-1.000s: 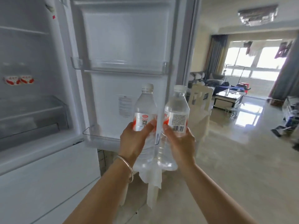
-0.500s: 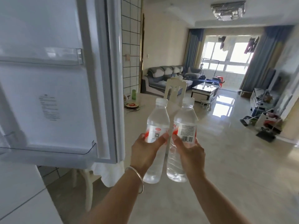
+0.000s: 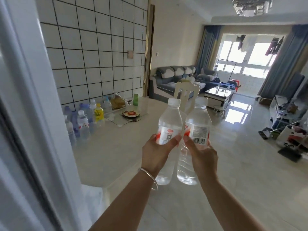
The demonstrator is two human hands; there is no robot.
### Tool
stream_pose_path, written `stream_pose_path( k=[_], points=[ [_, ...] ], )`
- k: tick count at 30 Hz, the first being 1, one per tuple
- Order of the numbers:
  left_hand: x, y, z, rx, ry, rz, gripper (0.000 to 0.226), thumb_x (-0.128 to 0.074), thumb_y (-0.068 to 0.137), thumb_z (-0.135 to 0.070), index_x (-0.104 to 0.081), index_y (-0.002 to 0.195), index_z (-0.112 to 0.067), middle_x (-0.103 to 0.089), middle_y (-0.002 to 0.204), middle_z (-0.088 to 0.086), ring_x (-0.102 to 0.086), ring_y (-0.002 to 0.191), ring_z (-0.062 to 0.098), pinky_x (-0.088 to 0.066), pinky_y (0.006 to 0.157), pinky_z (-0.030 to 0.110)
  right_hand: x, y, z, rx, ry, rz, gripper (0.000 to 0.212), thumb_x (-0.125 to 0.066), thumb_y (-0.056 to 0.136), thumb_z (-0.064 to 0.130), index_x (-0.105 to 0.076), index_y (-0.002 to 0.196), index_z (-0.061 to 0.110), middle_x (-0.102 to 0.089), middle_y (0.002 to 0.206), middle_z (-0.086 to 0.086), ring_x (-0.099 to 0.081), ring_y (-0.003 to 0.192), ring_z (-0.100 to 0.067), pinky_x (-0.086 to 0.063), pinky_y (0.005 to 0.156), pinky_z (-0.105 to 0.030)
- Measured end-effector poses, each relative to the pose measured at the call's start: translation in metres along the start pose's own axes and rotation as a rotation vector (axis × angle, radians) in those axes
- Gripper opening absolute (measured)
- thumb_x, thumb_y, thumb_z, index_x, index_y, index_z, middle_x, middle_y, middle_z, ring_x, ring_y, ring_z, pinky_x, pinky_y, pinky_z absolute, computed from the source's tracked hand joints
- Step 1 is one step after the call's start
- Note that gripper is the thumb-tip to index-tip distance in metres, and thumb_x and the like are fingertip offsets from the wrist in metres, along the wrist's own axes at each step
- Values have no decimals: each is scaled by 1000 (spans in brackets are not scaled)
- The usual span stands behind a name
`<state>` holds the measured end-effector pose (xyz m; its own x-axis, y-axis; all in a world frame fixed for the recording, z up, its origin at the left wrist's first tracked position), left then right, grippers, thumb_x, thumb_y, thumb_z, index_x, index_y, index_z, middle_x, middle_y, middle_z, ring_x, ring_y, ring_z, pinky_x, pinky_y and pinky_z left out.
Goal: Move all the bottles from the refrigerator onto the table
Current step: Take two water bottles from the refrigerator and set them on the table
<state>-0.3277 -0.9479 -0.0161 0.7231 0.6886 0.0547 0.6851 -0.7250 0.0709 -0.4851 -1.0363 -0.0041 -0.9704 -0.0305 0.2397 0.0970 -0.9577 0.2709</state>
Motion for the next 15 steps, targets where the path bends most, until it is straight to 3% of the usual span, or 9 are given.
stream_pose_path(
  k=[3,5,8,9,12,15],
  points=[
    [-2,46,10,13,-21,-54,51,-74,55,-60,-69,90,-23,-74,78,-8,-69,74,5,-51,69,21,-39,44,-15,-19,65,47,65,-71,62,61,-64,111,19,-71,89,-3,-68,84,-23,-54,77,-35],
    [-1,77,18,23,-8,-98,62,-68,47,-68,-69,91,-24,-74,81,-9,-69,76,4,-50,69,20,-68,71,-21,-21,97,97,70,-67,55,66,-65,107,21,-71,85,0,-67,77,-15,-52,67,-27],
    [8,125,32,28,45,-181,71,-62,44,-76,-68,93,-25,-73,84,-9,-68,79,5,-48,67,20,-119,113,-25,0,125,196,61,-73,60,58,-65,105,18,-67,78,6,-61,68,-3,-43,52,-11],
    [12,141,36,28,63,-213,72,-61,44,-77,-68,94,-25,-73,85,-9,-68,80,6,-48,67,21,-137,128,-27,7,132,230,61,-75,60,59,-65,105,18,-67,78,6,-62,69,-3,-45,55,-12],
    [26,191,50,31,58,-327,73,-62,43,-76,-68,95,-26,-73,87,-8,-67,83,9,-52,75,26,-193,170,-34,18,167,344,58,-73,61,60,-63,104,23,-71,86,5,-68,77,-13,-56,72,-32],
    [42,239,60,49,42,-460,71,-65,44,-75,-68,96,-26,-73,87,-8,-68,83,9,-55,80,31,-246,212,-34,48,161,469,48,-72,64,58,-63,101,27,-71,83,7,-69,77,-12,-57,75,-37]
  ],
)
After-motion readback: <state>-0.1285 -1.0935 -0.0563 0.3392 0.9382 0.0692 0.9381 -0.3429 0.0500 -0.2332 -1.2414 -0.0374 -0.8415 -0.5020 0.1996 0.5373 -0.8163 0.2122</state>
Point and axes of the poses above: each hand's wrist, its own y-axis towards the middle knuckle, its own x-axis out of the back of the hand, z = x × y, the point moved 8 cm from there along y, towards the middle knuckle
